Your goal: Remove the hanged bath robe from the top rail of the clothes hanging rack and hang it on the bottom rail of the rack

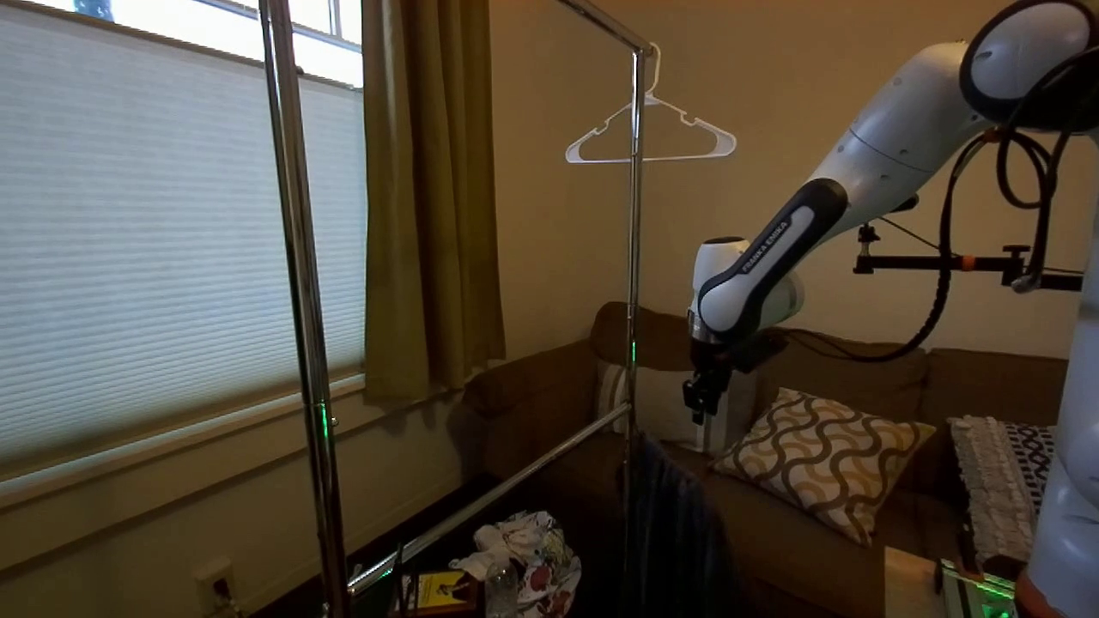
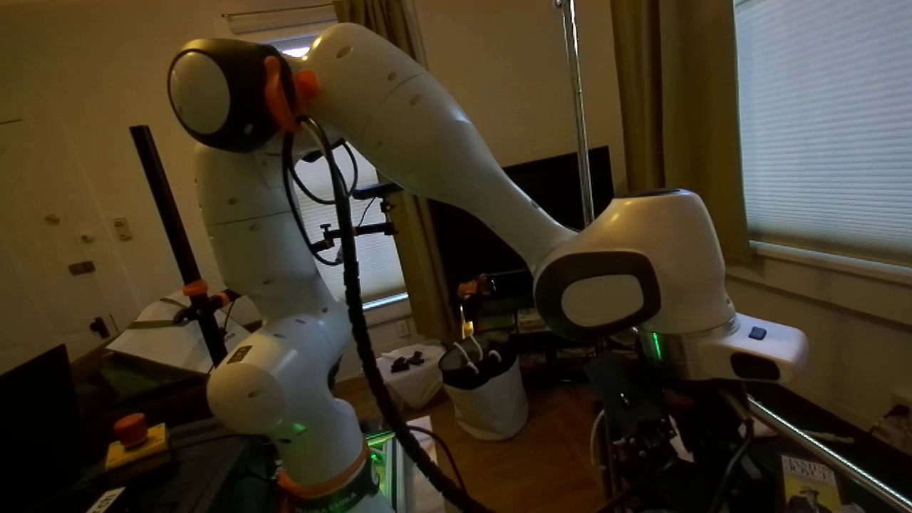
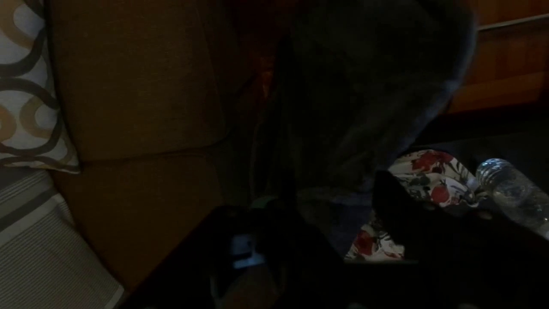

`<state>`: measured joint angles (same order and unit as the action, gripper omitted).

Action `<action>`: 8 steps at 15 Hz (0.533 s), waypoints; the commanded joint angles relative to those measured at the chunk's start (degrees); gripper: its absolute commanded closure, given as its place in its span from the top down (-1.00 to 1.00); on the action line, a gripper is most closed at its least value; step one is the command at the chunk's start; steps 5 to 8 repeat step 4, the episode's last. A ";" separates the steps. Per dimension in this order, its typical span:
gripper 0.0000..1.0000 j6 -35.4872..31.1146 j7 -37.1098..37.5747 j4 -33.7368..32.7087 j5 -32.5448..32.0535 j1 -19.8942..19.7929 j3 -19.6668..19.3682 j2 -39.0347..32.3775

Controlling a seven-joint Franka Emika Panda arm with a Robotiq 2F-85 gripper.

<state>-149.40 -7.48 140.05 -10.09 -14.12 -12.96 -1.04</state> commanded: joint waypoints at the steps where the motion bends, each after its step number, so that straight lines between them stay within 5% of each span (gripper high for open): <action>1: 0.64 -0.91 -9.05 4.93 2.85 1.64 1.38 6.78; 2: 0.80 -0.98 -10.20 6.59 2.10 2.46 2.04 8.55; 3: 0.44 0.07 -6.16 1.56 0.85 1.50 1.12 3.28; 4: 0.61 0.07 -7.24 2.63 0.85 2.13 1.61 4.72; 8: 0.61 0.07 -7.24 2.63 0.85 2.13 1.61 4.72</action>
